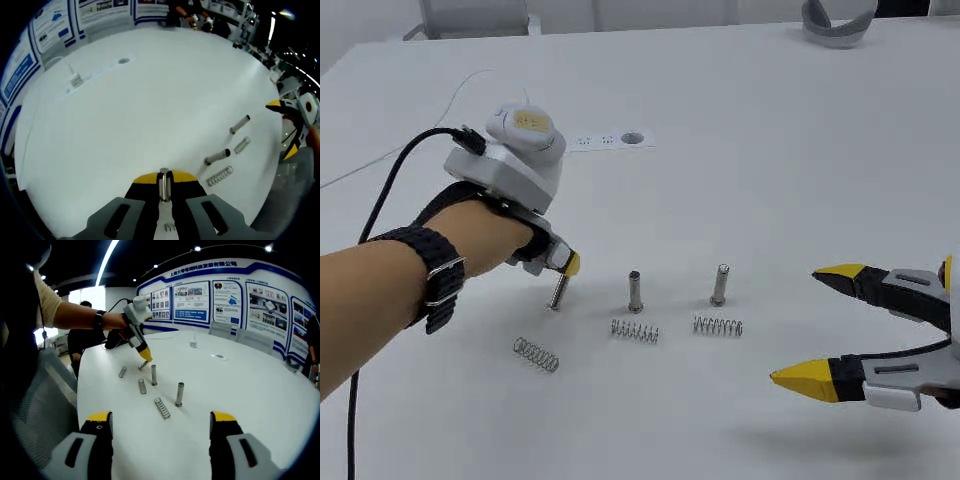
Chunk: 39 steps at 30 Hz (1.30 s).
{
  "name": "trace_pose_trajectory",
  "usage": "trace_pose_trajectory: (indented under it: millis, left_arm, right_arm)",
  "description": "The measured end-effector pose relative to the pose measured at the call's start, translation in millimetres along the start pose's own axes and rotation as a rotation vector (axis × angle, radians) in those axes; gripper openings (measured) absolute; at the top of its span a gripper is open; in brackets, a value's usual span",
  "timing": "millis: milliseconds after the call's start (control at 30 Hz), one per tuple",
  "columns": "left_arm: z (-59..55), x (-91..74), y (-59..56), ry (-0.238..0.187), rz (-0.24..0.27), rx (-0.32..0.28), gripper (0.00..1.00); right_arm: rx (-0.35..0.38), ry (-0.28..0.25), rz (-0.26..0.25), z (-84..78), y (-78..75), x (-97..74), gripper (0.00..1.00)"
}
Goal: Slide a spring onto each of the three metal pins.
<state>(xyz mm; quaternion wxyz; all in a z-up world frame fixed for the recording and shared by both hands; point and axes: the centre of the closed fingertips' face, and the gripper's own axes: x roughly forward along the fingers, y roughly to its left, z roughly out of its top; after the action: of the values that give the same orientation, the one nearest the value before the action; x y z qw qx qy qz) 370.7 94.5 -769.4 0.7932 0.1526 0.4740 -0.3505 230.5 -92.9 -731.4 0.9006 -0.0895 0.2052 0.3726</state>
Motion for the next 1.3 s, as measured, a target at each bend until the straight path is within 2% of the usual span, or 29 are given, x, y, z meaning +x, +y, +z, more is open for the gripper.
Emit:
trace_pose_trajectory:
  millis: [667, 1300]
  left_arm:
    - [-14.8, -18.3, 4.1, -0.117, 0.011, -0.065, 0.06]
    - [-22.6, -27.5, 4.1, -0.23, 0.031, -0.084, 0.07]
  right_arm:
    - [-0.009, 0.007, 0.009, 1.2, 2.6, 1.7, 0.81]
    - [-0.012, 0.013, 0.015, 0.1, 2.4, 2.2, 0.81]
